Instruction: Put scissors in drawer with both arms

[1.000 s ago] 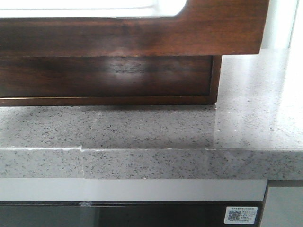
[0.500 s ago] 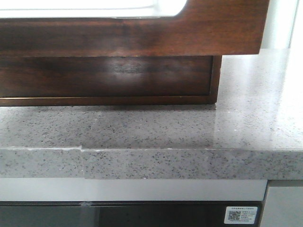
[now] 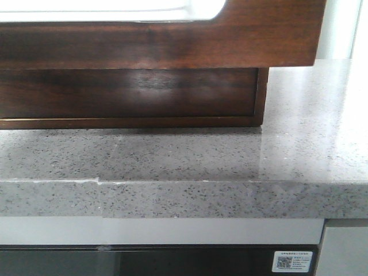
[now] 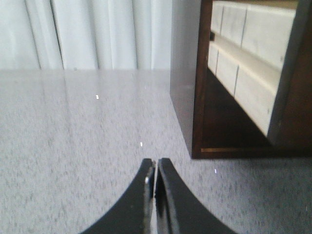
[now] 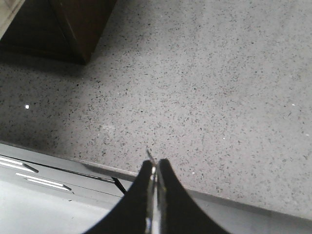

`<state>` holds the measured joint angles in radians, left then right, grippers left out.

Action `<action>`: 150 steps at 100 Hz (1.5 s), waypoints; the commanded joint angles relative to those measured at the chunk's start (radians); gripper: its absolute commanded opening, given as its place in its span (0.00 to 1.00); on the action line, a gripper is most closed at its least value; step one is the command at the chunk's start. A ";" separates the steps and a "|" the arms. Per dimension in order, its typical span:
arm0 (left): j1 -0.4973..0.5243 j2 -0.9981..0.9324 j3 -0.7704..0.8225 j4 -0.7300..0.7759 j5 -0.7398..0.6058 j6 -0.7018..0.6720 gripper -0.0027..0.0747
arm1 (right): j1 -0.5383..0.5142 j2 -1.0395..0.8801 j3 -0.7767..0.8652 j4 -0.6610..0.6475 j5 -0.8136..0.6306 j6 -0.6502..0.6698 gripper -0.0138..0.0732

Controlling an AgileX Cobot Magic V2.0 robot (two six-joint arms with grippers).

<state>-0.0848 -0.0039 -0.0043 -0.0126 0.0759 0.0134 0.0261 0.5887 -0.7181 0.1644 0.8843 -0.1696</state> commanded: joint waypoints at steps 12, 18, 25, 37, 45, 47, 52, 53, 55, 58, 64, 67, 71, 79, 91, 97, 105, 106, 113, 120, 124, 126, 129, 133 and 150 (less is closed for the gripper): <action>-0.008 -0.032 0.036 -0.009 -0.125 -0.013 0.01 | -0.005 0.000 -0.023 0.009 -0.062 -0.004 0.08; -0.008 -0.032 0.036 -0.009 -0.125 -0.013 0.01 | -0.005 0.000 -0.023 0.009 -0.062 -0.004 0.08; -0.008 -0.032 0.036 -0.009 -0.125 -0.013 0.01 | -0.005 0.000 -0.023 0.009 -0.062 -0.004 0.08; -0.008 -0.032 0.036 -0.009 -0.125 -0.013 0.01 | -0.005 0.000 -0.023 0.009 -0.062 -0.004 0.08; -0.008 -0.032 0.036 -0.009 -0.125 -0.013 0.01 | -0.005 0.000 -0.023 0.009 -0.062 -0.004 0.08; -0.008 -0.032 0.036 -0.009 -0.125 -0.013 0.01 | -0.005 0.000 -0.023 0.009 -0.062 -0.004 0.08; -0.008 -0.032 0.036 -0.009 -0.125 -0.013 0.01 | -0.005 0.000 -0.023 0.009 -0.062 -0.004 0.08; -0.008 -0.032 0.036 -0.009 -0.125 -0.013 0.01 | -0.005 0.000 -0.023 0.009 -0.062 -0.004 0.08; -0.008 -0.032 0.036 -0.009 -0.125 -0.013 0.01 | -0.005 0.000 -0.023 0.009 -0.062 -0.004 0.08; -0.008 -0.032 0.036 -0.009 -0.125 -0.013 0.01 | -0.005 0.000 -0.023 0.009 -0.062 -0.004 0.08; -0.008 -0.032 0.036 -0.009 -0.125 -0.013 0.01 | -0.003 -0.003 -0.023 0.009 -0.064 -0.004 0.08; -0.008 -0.032 0.036 -0.009 -0.125 -0.013 0.01 | -0.001 -0.016 -0.021 0.005 -0.062 -0.004 0.08; -0.008 -0.032 0.036 -0.009 -0.124 -0.013 0.01 | -0.001 -0.040 -0.016 0.005 -0.066 -0.004 0.08; -0.008 -0.032 0.036 -0.009 -0.124 -0.013 0.01 | -0.005 -0.111 0.029 -0.052 -0.145 -0.008 0.08; -0.008 -0.032 0.036 -0.009 -0.124 -0.013 0.01 | -0.005 -0.256 0.188 -0.073 -0.345 -0.014 0.08; -0.008 -0.032 0.036 -0.009 -0.124 -0.013 0.01 | -0.005 -0.331 0.295 -0.073 -0.483 -0.014 0.08; -0.008 -0.032 0.036 -0.009 -0.124 -0.013 0.01 | -0.010 -0.436 0.422 -0.060 -0.630 -0.014 0.08; -0.008 -0.032 0.036 -0.009 -0.124 -0.013 0.01 | -0.012 -0.444 0.444 -0.055 -0.641 -0.014 0.08; -0.008 -0.032 0.036 -0.009 -0.124 -0.013 0.01 | -0.032 -0.513 0.540 -0.043 -0.731 -0.014 0.08; -0.008 -0.032 0.036 -0.009 -0.124 -0.013 0.01 | -0.047 -0.568 0.614 -0.042 -0.779 -0.014 0.08; -0.008 -0.032 0.036 -0.009 -0.124 -0.013 0.01 | -0.052 -0.596 0.648 -0.042 -0.801 -0.014 0.08; -0.008 -0.032 0.036 -0.009 -0.124 -0.013 0.01 | -0.055 -0.609 0.658 -0.042 -0.809 -0.014 0.08; -0.008 -0.032 0.036 -0.009 -0.124 -0.013 0.01 | -0.061 -0.623 0.680 -0.042 -0.820 -0.014 0.08; -0.008 -0.030 0.036 -0.009 -0.124 -0.013 0.01 | -0.062 -0.621 0.699 -0.042 -0.854 -0.014 0.08; -0.008 -0.030 0.036 -0.009 -0.124 -0.013 0.01 | -0.062 -0.619 0.745 -0.042 -0.914 -0.014 0.08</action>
<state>-0.0848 -0.0039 -0.0043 -0.0144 0.0368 0.0117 -0.0309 -0.0102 0.0096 0.1166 0.0786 -0.1733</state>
